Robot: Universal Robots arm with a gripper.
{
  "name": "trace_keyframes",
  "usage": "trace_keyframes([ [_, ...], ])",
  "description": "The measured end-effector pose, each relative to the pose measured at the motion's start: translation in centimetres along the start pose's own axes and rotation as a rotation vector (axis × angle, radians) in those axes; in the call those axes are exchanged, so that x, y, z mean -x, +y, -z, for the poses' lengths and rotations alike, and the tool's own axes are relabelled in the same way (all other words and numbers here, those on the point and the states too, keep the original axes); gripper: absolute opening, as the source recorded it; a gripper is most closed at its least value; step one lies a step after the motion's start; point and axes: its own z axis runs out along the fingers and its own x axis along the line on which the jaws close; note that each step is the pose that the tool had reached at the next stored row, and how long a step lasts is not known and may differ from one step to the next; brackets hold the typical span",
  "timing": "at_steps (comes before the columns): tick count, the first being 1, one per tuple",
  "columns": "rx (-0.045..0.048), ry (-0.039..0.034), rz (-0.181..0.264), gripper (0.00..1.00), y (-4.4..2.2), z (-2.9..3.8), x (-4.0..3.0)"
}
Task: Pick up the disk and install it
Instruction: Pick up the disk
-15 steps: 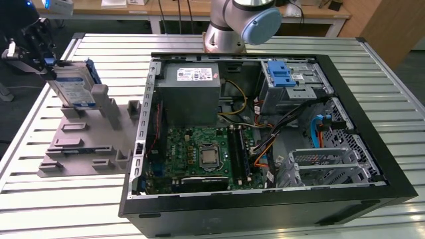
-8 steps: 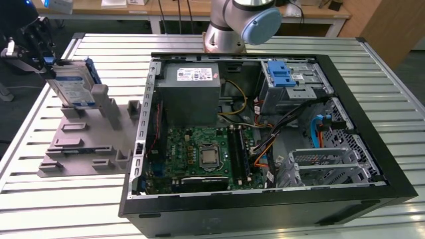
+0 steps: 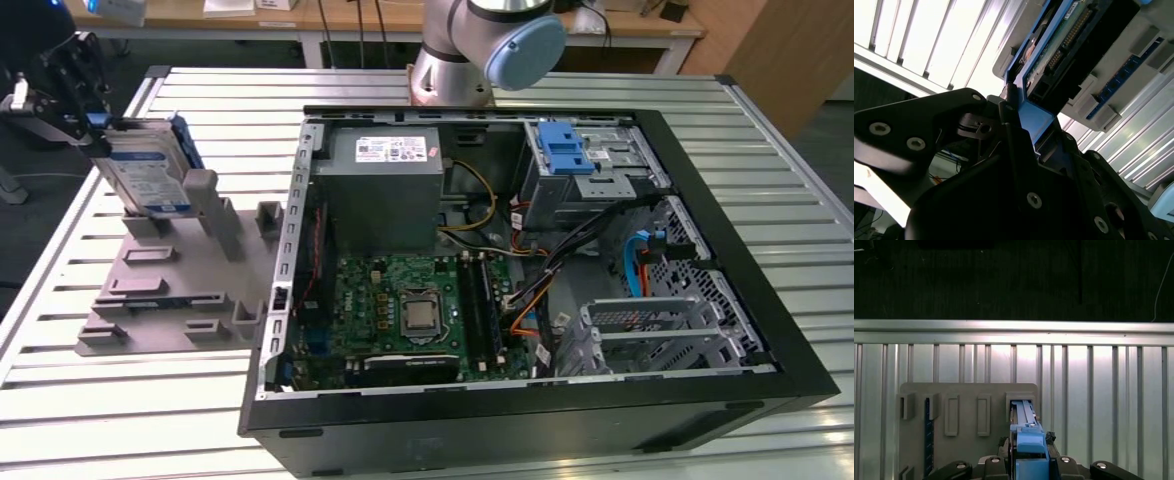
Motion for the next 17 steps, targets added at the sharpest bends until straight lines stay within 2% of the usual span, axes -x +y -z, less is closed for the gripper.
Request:
trace_keyframes([
  [7, 0.0003, 0.0002, 0.0, 0.36, 0.0, 0.26, 0.01],
  [17, 0.0001, 0.0001, 0.0, 0.36, 0.02, 1.01, 0.04],
])
